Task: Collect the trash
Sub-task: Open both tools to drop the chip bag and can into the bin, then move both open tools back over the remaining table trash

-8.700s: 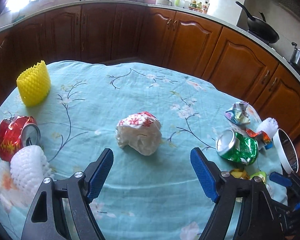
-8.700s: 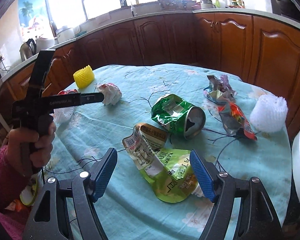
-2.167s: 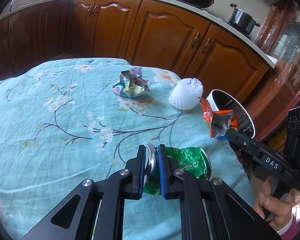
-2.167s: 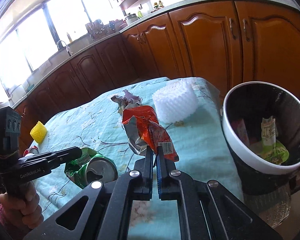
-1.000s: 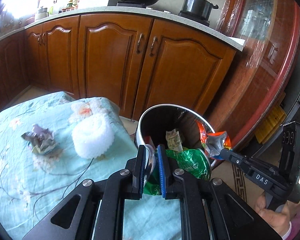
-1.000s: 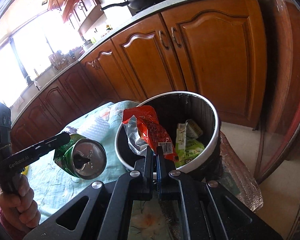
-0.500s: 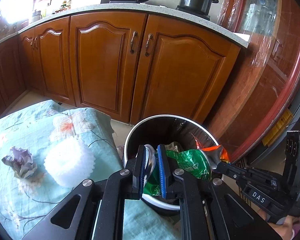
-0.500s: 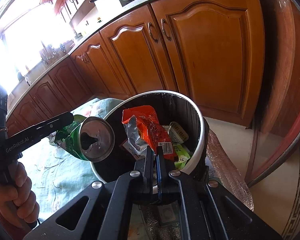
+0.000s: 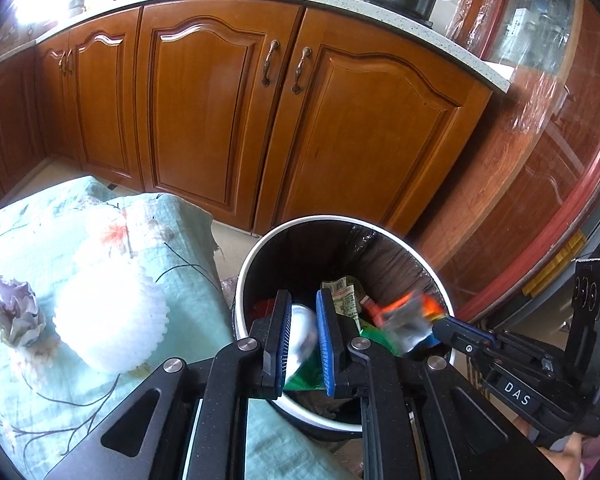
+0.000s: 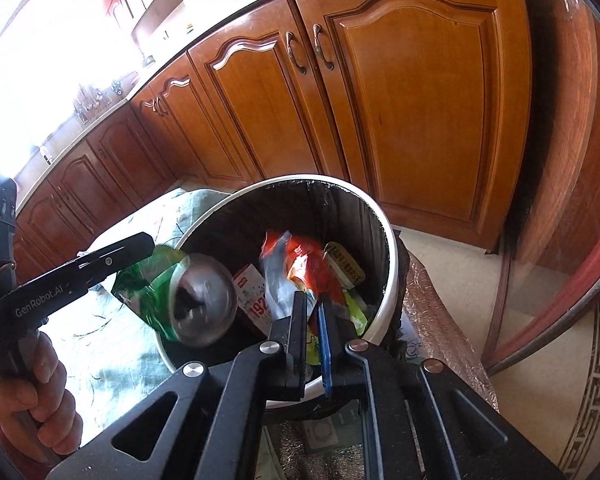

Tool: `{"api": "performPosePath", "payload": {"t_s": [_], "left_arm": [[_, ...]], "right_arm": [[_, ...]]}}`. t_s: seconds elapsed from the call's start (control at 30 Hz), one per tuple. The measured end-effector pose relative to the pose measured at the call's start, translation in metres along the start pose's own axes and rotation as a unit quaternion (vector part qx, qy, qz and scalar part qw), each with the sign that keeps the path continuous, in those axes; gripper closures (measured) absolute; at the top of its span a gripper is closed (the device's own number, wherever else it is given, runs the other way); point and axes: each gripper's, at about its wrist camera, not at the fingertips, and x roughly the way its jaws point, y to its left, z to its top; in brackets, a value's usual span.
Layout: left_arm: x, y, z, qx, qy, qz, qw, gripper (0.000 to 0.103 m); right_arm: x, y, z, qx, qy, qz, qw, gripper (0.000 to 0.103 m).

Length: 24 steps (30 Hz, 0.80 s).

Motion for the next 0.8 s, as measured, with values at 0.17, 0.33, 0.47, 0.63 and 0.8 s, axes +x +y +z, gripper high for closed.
{"api": "performPosePath", "payload": {"t_s": [0.17,0.33,0.47,0.63,0.8], "left_arm": [[-0.011,0.004,-0.006,-0.002,-0.007,-0.002,1.0,0.082],[-0.036,0.013,-0.026,-0.007,-0.019,0.008,0.9998,0.057],[-0.058,0.028,-0.048,-0.023,-0.023,0.018,0.9993,0.048],[-0.086,0.058,-0.075,-0.056,-0.023,0.038,0.9975,0.038],[-0.11,0.086,-0.095,-0.092,-0.025,0.057,0.9939,0.035]], "right_arm": [[-0.001,-0.001,-0.003,0.007,-0.007,0.009,1.0,0.069],[-0.009,0.001,-0.011,0.021,-0.02,0.026,0.999,0.052],[-0.019,0.011,-0.02,0.029,-0.037,0.043,0.998,0.026],[-0.027,0.034,-0.03,0.028,-0.046,0.059,0.997,0.012],[-0.028,0.064,-0.039,0.012,-0.045,0.07,0.996,0.008]]}}
